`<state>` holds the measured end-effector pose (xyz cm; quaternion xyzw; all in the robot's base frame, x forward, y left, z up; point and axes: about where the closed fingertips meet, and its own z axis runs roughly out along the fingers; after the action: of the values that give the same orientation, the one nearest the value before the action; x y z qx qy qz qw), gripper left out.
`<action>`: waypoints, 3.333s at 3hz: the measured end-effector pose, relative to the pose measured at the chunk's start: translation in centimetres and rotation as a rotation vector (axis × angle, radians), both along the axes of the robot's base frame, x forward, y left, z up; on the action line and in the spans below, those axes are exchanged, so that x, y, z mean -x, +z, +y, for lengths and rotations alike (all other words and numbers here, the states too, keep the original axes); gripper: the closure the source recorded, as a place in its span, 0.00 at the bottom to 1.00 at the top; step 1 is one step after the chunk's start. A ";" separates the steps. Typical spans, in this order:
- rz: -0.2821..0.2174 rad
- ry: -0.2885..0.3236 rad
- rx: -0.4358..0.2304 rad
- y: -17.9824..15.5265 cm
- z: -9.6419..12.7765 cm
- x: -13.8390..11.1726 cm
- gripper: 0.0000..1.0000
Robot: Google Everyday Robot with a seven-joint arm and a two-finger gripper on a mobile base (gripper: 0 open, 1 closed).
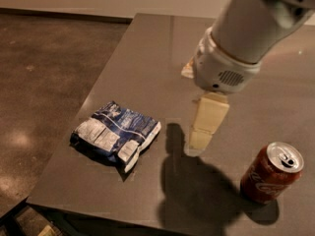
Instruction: Move blue chip bag near 7up can
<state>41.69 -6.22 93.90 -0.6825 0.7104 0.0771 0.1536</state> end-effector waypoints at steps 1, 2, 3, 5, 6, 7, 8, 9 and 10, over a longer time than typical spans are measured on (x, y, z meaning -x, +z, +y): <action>0.024 -0.005 -0.048 -1.5 4.1 -0.2 0.00; 0.024 -0.028 -0.105 -3.1 7.1 -0.6 0.00; 0.033 -0.053 -0.127 -4.5 9.0 -1.1 0.00; 0.041 -0.082 -0.091 -7.1 11.7 -2.4 0.00; 0.039 -0.082 -0.053 -8.1 12.2 -2.9 0.00; 0.040 -0.076 -0.019 -8.7 12.1 -3.2 0.17; 0.037 -0.068 -0.002 -8.6 11.8 -3.3 0.41; 0.034 -0.058 0.011 -8.2 11.3 -3.2 0.64; 0.019 -0.067 0.011 -7.1 10.4 -3.6 0.87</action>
Offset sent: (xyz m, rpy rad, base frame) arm 0.0155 0.1035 -0.0530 0.1842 0.0181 -0.0702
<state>45.29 4.19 86.81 -0.6583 0.7347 0.0744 0.1458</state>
